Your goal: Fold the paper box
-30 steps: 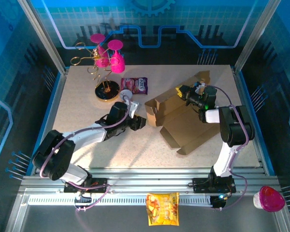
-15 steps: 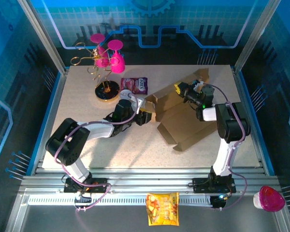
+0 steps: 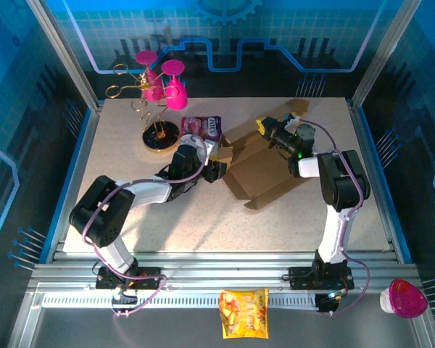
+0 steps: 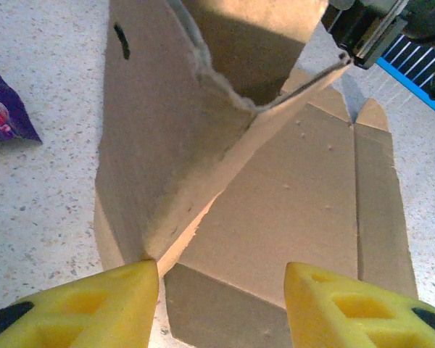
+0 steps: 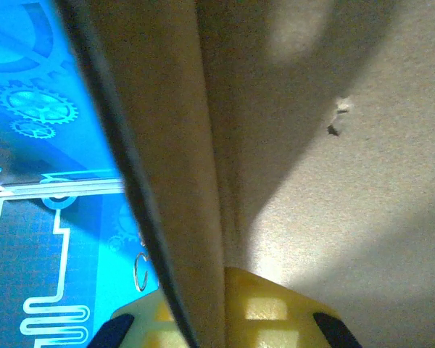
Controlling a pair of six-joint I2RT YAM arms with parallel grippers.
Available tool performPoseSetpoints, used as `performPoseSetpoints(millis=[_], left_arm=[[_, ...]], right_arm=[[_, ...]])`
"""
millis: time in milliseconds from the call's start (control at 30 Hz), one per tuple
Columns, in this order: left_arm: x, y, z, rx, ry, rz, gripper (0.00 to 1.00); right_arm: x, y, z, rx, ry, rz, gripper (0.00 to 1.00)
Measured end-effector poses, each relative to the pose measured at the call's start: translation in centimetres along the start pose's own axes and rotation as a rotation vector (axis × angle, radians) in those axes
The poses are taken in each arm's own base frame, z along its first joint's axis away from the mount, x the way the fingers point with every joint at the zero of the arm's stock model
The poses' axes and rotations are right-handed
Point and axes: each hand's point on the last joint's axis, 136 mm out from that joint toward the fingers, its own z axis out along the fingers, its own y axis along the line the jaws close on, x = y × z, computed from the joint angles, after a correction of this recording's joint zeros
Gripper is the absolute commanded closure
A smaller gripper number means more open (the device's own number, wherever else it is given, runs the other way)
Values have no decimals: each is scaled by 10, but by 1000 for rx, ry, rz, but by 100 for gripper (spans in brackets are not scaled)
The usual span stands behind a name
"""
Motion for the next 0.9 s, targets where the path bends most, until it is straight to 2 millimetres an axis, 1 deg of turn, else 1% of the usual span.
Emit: performPoseSetpoints(millis=[167,267,600,700,833,900], left_arm=[[-4,6,8,-22,-1,5,49],[-2,10,15,-30,5,2,49],[-1,18,30,-49,12,-31,49],[-3,24,32,-85,1,-46,48],[-5,36,32,-150,-17,-56,44],[-11,41,31,-181,-40,-61,43]], right_arm=[[-4,0,0,-7,-23,1,100],[-4,-1,2,-7,-36,5,100],[13,-7,12,4,-22,20,100],[12,-9,13,9,-34,27,100],[10,-15,12,40,-43,43,100],[11,-14,12,53,-46,46,100]])
